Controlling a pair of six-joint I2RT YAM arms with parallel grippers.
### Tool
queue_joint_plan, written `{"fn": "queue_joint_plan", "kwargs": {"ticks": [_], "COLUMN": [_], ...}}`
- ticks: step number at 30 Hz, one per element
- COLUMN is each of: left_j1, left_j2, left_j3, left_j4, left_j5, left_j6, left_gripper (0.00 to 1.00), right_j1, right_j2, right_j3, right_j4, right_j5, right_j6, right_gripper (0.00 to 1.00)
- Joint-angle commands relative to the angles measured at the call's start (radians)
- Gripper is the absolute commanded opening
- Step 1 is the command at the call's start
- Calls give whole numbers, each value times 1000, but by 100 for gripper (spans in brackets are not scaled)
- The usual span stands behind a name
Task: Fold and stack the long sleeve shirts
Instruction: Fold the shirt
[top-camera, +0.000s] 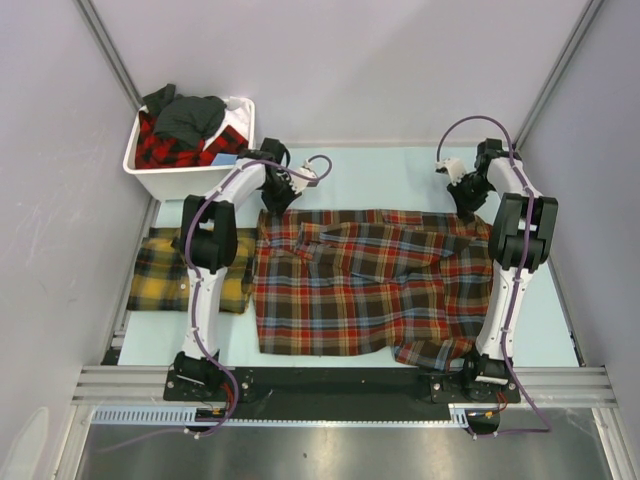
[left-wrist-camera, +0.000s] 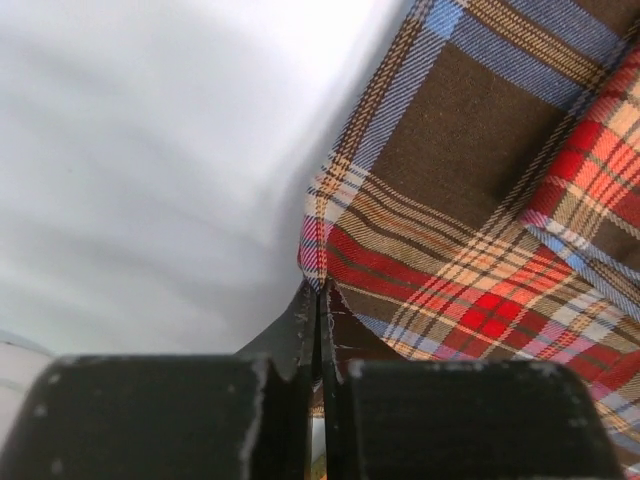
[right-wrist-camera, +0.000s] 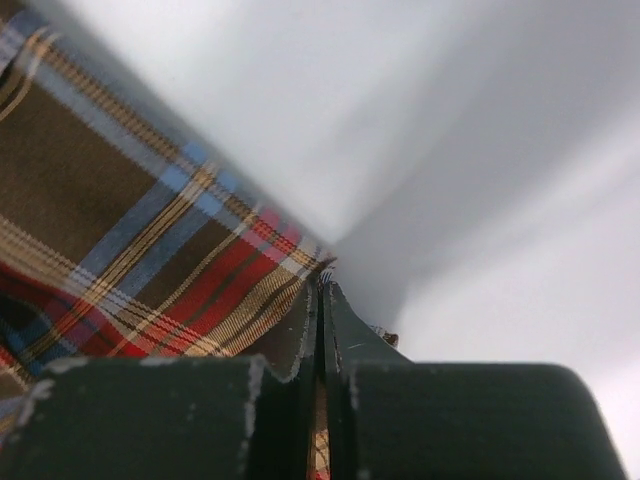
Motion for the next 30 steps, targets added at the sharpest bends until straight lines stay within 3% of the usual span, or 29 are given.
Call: {"fn": "queue_joint_plan", "kwargs": {"ticks": [1,10,17,19,20,21,22,23,24,27,30], "left_j1": [12,21,25,23,23,24,25,25,23,23,12], "left_j2": [-28,-39,33,84,96,98,83,61,2,-161,-336], "left_j3": [85,134,195,279,304,318,303,281,255,95,-114], "left_j4": [11,238,445,439,433,429,425,425,425,419,344], "left_j5": [18,-67,-195,-218,-218,-212,-177,-155,-120,12,187], "left_j6": [-10,-149,-186,-183,-182,-179,-169,-166,-166,-194,-186], "left_gripper": [0,0,0,3,27,42,56,68,71,74,75], "right_j1": [-22,-24,6,13,15,13,9,-10,-20,-78,-151], "right_j2": [-53,-34,108,165,174,159,139,104,69,-106,-299], "right_j3": [15,99,274,388,422,445,437,414,388,268,109], "right_j4": [169,464,547,459,413,373,322,299,280,175,-49], "right_j5": [82,162,226,237,231,226,215,182,160,26,-168], "right_j6": [78,247,290,284,275,270,261,259,258,247,146], "right_gripper": [0,0,0,30,49,84,92,98,100,100,100]}}
